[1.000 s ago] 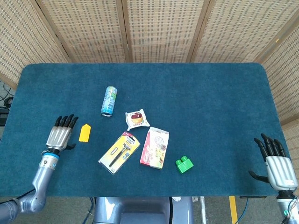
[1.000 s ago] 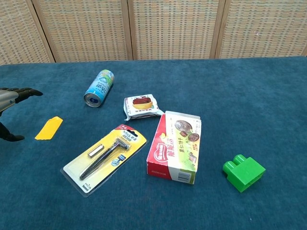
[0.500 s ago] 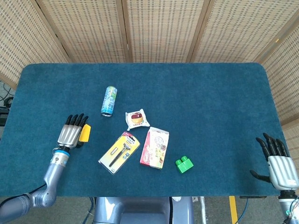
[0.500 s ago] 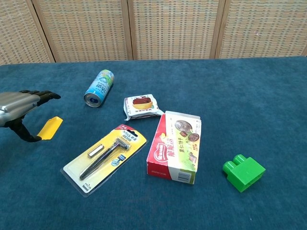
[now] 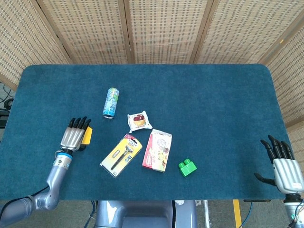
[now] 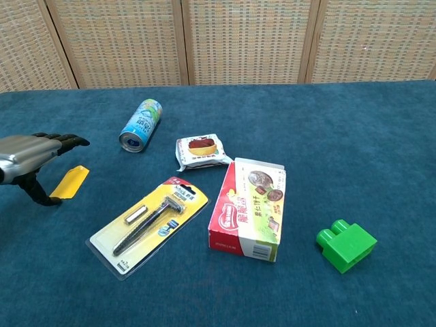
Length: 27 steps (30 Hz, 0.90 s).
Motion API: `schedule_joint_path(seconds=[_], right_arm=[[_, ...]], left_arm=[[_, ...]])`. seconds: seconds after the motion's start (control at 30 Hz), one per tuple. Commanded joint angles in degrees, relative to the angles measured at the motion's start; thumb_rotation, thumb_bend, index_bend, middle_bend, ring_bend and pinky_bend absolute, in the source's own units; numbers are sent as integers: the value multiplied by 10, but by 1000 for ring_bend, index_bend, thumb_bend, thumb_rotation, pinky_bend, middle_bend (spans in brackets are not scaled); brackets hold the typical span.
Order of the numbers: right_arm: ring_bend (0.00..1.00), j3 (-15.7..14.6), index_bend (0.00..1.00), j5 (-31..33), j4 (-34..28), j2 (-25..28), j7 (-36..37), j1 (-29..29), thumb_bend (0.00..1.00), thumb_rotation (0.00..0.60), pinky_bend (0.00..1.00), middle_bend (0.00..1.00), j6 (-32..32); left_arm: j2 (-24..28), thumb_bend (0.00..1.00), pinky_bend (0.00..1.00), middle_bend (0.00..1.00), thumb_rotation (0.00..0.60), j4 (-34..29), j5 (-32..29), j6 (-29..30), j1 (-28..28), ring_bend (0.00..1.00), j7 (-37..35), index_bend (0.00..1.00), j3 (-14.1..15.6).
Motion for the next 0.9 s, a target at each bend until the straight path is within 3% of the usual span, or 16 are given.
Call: schedule_joint_path(seconds=[0.03, 0.2, 0.4, 0.63, 0.9], right_arm=[[0, 1, 83, 2, 0, 0, 1, 0, 53, 600, 0, 0, 0], [0, 2, 83, 2, 1, 1, 6, -1, 53, 600, 0, 0, 2], [0, 2, 83, 1, 3, 3, 10, -2, 53, 600, 0, 0, 3], [0, 1, 83, 0, 2, 4, 11, -3, 53, 600, 0, 0, 4], [0, 2, 83, 2, 1, 4, 11, -2, 53, 600, 0, 0, 3]], left_arm=[[-6, 261, 0, 0, 600, 7, -1, -1, -5, 0, 5, 0, 2], [-14, 319, 0, 0, 600, 17, 2, 3, -10, 0, 8, 0, 3], [-18, 500, 0, 0, 600, 19, 13, 16, -11, 0, 4, 0, 6], [-17, 604, 0, 0, 600, 22, 10, 21, -9, 0, -1, 0, 5], [22, 504, 0, 0, 600, -34, 9, 5, 0, 0, -41, 0, 6]])
